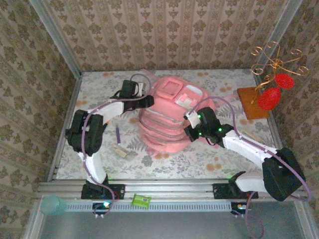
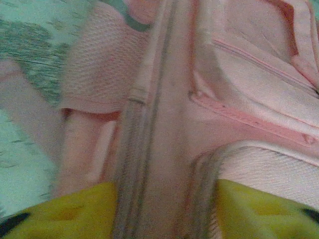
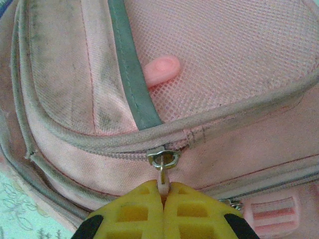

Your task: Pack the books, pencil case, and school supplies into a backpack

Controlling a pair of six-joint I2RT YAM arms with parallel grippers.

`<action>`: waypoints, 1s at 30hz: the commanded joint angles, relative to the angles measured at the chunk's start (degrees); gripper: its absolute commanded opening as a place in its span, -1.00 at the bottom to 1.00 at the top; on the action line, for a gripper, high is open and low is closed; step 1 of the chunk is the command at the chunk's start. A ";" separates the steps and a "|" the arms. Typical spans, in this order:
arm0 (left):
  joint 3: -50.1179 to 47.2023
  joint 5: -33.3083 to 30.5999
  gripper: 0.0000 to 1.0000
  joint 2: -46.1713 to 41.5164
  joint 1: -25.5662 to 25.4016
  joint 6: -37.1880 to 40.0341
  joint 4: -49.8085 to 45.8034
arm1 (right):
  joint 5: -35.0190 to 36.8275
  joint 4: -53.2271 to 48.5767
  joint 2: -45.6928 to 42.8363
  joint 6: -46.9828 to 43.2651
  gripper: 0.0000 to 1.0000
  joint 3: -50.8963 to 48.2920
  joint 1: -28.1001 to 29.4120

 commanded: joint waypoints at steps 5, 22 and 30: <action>-12.85 -11.94 0.32 -18.42 -2.85 17.28 5.19 | -2.78 -1.48 -0.81 8.26 -1.00 0.84 -3.45; -5.26 4.43 -0.07 -7.77 -19.24 73.17 -9.52 | -4.07 -5.78 1.74 6.70 -1.00 4.88 -5.97; -3.48 2.38 -1.00 -4.42 -20.73 63.91 -6.12 | -6.86 -4.38 -0.76 6.95 -1.00 2.86 -5.95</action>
